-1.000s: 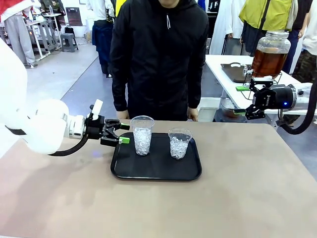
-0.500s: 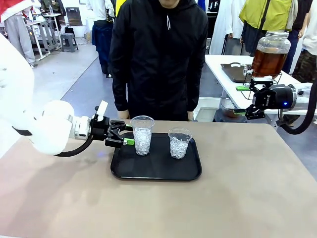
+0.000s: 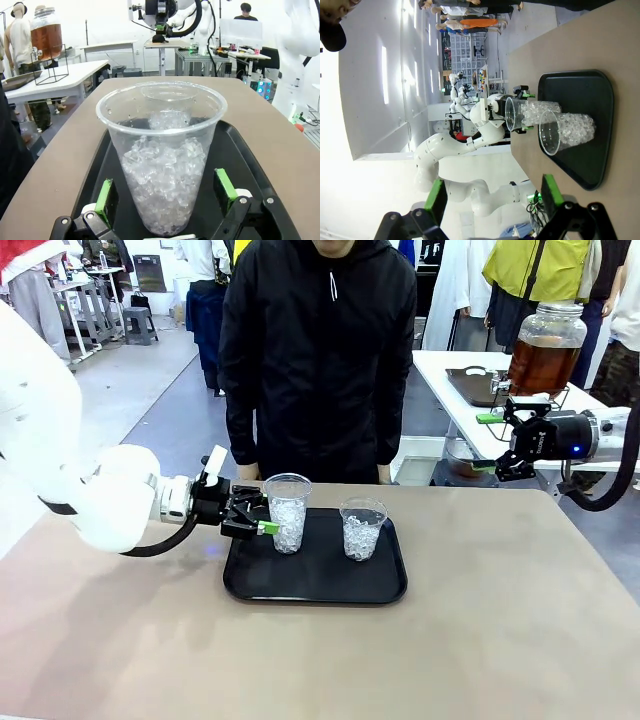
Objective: Pour the drink into the iced cup.
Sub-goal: Pick up the iced cup indicated by the human and present it to them, then open the gripper to release the iced cup you were holding.
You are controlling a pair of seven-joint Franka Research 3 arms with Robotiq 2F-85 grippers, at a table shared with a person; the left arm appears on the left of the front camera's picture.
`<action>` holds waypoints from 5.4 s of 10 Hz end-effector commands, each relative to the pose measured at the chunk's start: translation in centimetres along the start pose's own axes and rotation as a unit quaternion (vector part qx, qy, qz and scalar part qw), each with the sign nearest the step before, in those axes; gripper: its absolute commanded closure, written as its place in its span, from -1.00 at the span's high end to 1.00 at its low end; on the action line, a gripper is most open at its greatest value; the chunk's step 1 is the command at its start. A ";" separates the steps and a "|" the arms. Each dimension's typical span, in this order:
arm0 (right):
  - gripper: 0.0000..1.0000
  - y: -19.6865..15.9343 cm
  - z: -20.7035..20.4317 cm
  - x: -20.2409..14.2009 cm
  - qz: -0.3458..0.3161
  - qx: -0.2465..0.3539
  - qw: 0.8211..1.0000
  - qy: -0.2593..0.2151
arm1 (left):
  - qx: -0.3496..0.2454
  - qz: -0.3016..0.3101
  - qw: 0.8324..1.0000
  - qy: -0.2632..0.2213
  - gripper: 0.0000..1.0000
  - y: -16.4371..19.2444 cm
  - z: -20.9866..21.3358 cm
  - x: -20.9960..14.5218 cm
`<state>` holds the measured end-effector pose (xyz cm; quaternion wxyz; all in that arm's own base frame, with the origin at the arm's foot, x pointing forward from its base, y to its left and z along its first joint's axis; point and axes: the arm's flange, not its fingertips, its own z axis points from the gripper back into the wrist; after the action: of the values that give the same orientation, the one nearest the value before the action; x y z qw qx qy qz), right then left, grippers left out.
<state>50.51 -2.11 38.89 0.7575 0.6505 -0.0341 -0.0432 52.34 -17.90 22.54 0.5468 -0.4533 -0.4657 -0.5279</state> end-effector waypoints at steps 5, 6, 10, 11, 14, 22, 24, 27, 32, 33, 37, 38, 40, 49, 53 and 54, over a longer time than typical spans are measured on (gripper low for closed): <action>1.00 0.3 0.0 0.0 0.000 0.001 1.000 -0.001 | 0.016 0.017 0.999 -0.031 1.00 0.6 -2.1 0.4; 1.00 0.3 0.0 0.0 0.000 0.001 1.000 -0.001 | 0.012 0.019 0.999 -0.032 1.00 0.4 -2.4 0.4; 1.00 0.3 0.0 0.0 0.000 0.001 1.000 -0.001 | 0.000 0.022 0.999 -0.033 1.00 -0.1 -3.4 0.4; 1.00 0.3 0.0 0.0 0.000 0.001 1.000 -0.001 | -0.003 0.021 0.999 -0.031 1.00 -0.3 -3.5 0.5; 1.00 0.3 0.0 0.0 0.000 0.001 1.000 -0.001 | -0.006 0.016 0.999 -0.037 0.29 -0.5 -3.6 0.5; 1.00 0.3 0.0 0.0 0.000 0.001 1.000 -0.001 | 0.013 -0.003 0.998 -0.062 0.29 0.9 -4.4 8.3; 1.00 0.3 0.0 0.0 0.000 0.001 1.000 -0.001 | 0.013 0.003 0.998 -0.054 0.29 3.1 -5.6 13.7; 1.00 0.3 0.0 0.0 0.000 0.001 1.000 -0.001 | 0.028 0.028 0.998 -0.049 0.29 5.8 -6.0 17.8; 1.00 0.3 0.0 0.0 0.000 0.001 1.000 -0.001 | 0.026 0.014 0.998 -0.054 0.29 4.8 -5.7 18.0; 1.00 0.3 0.0 0.0 0.000 0.001 1.000 -0.001 | 0.026 0.014 0.998 -0.054 0.29 4.8 -5.7 18.0; 1.00 0.3 0.0 0.0 0.000 0.001 1.000 -0.001 | 0.026 0.014 0.998 -0.054 0.29 4.8 -5.7 18.0; 1.00 0.3 0.0 0.0 0.000 0.001 1.000 -0.001 | 0.026 0.014 0.998 -0.054 0.29 4.8 -5.7 18.0; 1.00 0.3 0.0 0.0 0.000 0.001 1.000 -0.001 | 0.026 0.014 0.998 -0.054 0.29 4.8 -5.7 18.0; 1.00 0.3 0.0 0.0 0.000 0.001 1.000 -0.001 | 0.026 0.014 0.998 -0.054 0.29 4.8 -5.7 18.0; 1.00 0.3 0.0 0.0 0.000 0.001 1.000 -0.001 | 0.026 0.014 0.998 -0.054 0.29 4.8 -5.7 18.0; 1.00 0.3 0.0 0.0 0.000 0.001 1.000 -0.001 | 0.026 0.014 0.998 -0.054 0.29 4.8 -5.7 18.0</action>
<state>50.50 -2.11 38.88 0.7575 0.6505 -0.0340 -0.0433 57.82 -26.24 39.11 0.5495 -0.4727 -0.4948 -0.4793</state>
